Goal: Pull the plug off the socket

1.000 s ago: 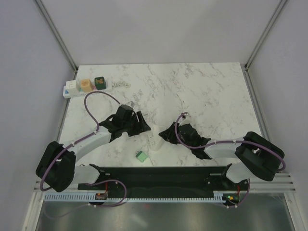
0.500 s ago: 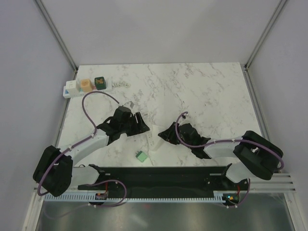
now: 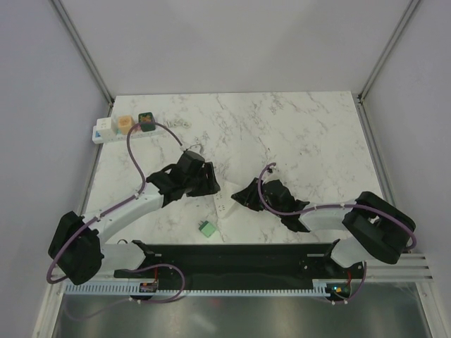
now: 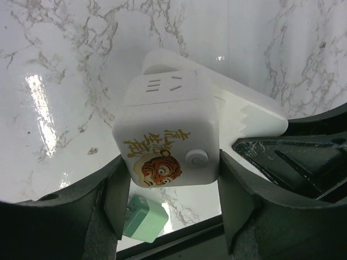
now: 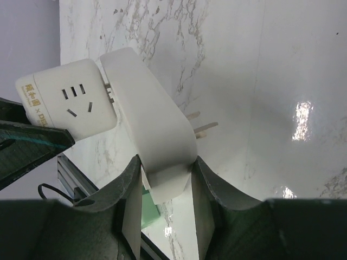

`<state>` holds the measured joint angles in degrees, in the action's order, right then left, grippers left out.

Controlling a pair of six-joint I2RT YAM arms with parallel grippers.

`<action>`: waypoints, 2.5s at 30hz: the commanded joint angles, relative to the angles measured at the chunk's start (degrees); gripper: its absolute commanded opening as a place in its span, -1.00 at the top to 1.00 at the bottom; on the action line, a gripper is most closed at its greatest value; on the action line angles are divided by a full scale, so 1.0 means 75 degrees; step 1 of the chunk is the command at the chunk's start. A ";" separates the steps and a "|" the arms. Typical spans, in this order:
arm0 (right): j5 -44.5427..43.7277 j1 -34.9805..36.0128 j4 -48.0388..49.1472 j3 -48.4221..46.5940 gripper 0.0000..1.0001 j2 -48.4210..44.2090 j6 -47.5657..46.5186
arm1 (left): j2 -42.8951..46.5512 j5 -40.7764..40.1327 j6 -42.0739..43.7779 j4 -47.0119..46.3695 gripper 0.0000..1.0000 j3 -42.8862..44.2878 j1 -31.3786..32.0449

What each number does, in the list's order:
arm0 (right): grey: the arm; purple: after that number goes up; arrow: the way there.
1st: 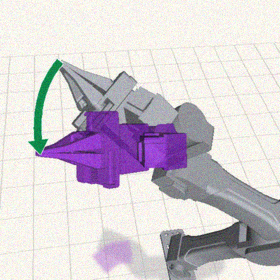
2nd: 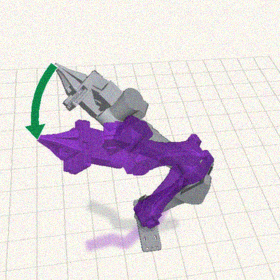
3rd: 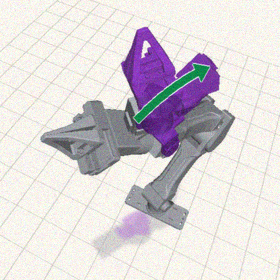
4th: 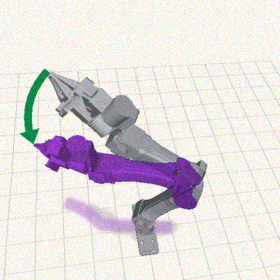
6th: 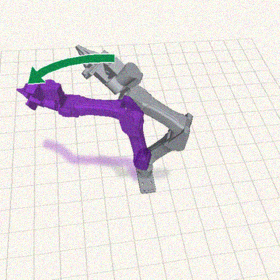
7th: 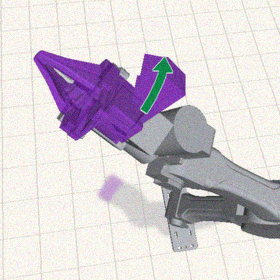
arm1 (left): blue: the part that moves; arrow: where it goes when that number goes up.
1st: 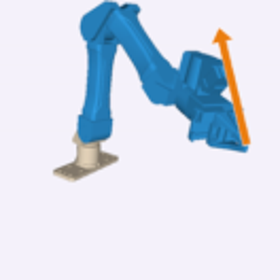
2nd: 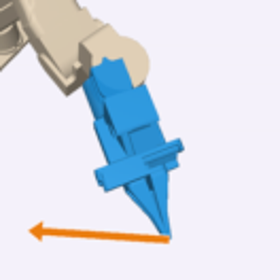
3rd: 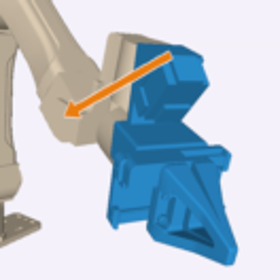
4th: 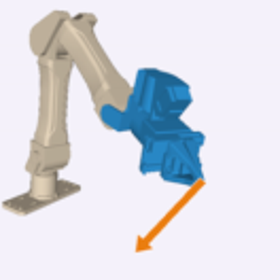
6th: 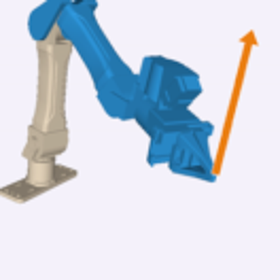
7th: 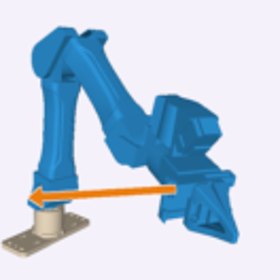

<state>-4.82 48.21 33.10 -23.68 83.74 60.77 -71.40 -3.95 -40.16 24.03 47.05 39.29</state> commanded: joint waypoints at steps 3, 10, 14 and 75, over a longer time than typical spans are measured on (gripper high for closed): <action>-0.1736 -0.0404 -0.2211 0.0380 1.00 0.0529 -0.0521 | 0.0928 0.0943 0.0398 0.0232 0.95 0.0116 -0.0011; -0.1514 -0.0556 -0.2011 0.0509 1.00 0.0401 -0.0498 | 0.1387 0.3617 -0.0621 -0.2159 0.96 -0.1303 -0.1182; -0.1490 -0.0568 -0.2046 0.0544 1.00 0.0190 -0.0498 | 0.0989 0.2323 -0.0201 -0.0669 0.96 -0.0780 -0.1080; 0.0715 -0.0768 0.0416 0.0428 0.68 0.0624 -0.1680 | -0.1121 0.3176 -0.1020 -0.2210 0.96 -0.0227 -0.0387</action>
<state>3.77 41.95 43.86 -19.07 86.46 54.33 -80.84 9.63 -45.47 10.59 44.93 34.04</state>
